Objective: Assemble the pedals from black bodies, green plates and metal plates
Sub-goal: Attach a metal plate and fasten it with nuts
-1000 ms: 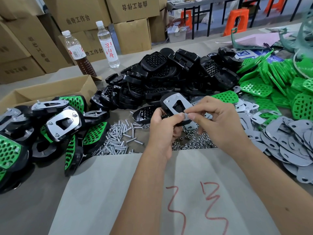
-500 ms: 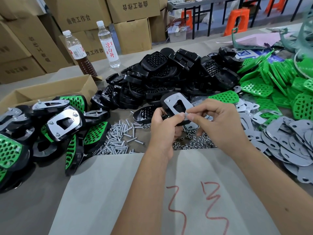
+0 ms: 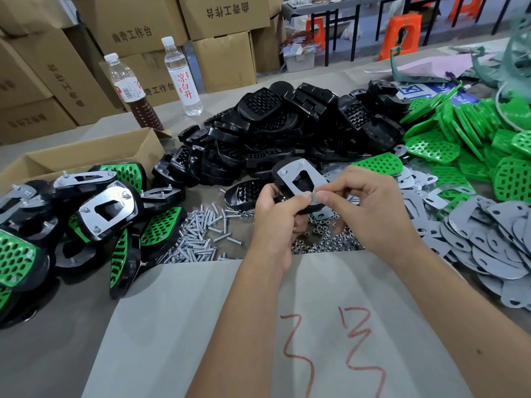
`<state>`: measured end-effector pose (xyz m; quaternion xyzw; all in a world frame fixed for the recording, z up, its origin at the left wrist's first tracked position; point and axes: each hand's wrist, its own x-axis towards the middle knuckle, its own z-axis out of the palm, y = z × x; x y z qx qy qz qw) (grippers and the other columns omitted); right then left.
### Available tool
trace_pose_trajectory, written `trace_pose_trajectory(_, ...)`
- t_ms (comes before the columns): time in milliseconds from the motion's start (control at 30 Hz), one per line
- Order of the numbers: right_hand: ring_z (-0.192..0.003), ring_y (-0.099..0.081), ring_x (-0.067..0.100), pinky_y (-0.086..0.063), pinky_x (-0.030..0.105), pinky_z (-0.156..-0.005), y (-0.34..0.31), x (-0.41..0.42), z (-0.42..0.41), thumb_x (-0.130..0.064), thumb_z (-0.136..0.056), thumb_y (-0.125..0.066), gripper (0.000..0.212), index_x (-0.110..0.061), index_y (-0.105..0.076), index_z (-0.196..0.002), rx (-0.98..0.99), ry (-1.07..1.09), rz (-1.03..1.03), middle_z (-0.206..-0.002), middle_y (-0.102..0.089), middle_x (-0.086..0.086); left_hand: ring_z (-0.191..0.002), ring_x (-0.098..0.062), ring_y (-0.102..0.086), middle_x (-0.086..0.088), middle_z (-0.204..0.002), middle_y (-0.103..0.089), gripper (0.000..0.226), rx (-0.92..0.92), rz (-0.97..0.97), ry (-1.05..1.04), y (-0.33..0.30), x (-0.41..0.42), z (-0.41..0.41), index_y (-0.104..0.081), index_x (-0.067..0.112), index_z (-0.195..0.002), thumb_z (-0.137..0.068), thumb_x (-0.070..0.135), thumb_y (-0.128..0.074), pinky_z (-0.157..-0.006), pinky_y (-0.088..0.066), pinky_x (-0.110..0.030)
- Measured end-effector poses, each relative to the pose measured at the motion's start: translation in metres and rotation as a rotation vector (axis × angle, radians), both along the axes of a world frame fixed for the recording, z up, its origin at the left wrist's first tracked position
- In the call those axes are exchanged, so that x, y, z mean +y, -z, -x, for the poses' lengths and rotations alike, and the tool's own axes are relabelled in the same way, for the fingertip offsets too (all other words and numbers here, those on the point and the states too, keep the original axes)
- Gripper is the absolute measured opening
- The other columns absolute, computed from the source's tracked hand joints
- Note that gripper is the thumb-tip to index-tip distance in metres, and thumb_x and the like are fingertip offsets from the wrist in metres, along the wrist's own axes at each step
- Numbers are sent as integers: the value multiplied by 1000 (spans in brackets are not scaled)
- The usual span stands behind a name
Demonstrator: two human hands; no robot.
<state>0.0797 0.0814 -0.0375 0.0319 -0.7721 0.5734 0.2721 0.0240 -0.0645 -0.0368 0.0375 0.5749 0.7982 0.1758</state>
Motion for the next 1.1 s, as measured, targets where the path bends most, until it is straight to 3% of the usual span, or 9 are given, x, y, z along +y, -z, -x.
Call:
trace_pose_trajectory(167,-65,-60,18,-57,35,-45,1,3,1,-3,-87,-82,11,-13,-82,-90,-4,-46,63,-80,-59,12,-48,-10,-37,-1,-76,-64,27,-23,-2,-31,2,0,0,-53,13,-102,-85,6,-73,-51,-32,-25)
trace_pose_trajectory(300,-64,-63,23,-59,34,-45,-1,4,1,2,-87,-81,16,-14,-83,-90,-4,-31,-41,-82,-61,8,-49,-7,-47,3,-79,-68,33,46,79,-68,0,3,-3,-56,18,-99,-72,20,-74,-54,-39,-24)
trace_pose_trajectory(467,-52,-63,20,-52,21,-42,-4,4,0,-2,-82,-86,11,-13,-82,-83,-24,34,-110,-74,-60,-3,-84,-22,-72,-11,-101,-77,29,175,155,-170,2,7,-8,-60,24,-103,-81,14,-75,-55,-50,-23)
trace_pose_trajectory(700,-53,-59,19,-49,21,-39,-1,2,-1,-9,-82,-88,10,-10,-79,-78,22,113,-158,-72,-61,4,-93,-30,-75,-8,-99,-77,29,235,154,-203,2,9,-11,-59,27,-101,-76,21,-73,-62,-59,-35)
trace_pose_trajectory(767,-55,-57,19,-51,29,-39,-1,3,0,-13,-82,-89,13,-11,-77,-77,51,138,-223,-70,-61,0,-88,-30,-75,-9,-98,-76,30,224,148,-187,1,9,-11,-59,27,-101,-75,21,-73,-61,-61,-42)
trace_pose_trajectory(867,-65,-59,19,-54,40,-48,-2,4,2,-16,-84,-88,10,-13,-79,-79,84,132,-332,-73,-61,-7,-73,-19,-70,-8,-94,-75,31,181,120,-160,-1,8,-11,-59,24,-101,-73,20,-72,-53,-56,-34)
trace_pose_trajectory(1100,-70,-66,19,-58,41,-56,1,4,4,-11,-92,-79,6,-9,-84,-96,116,91,-392,-82,-67,0,-46,-2,-51,-1,-82,-67,23,129,71,-180,-1,5,-9,-56,17,-101,-88,5,-72,-43,-42,-18)
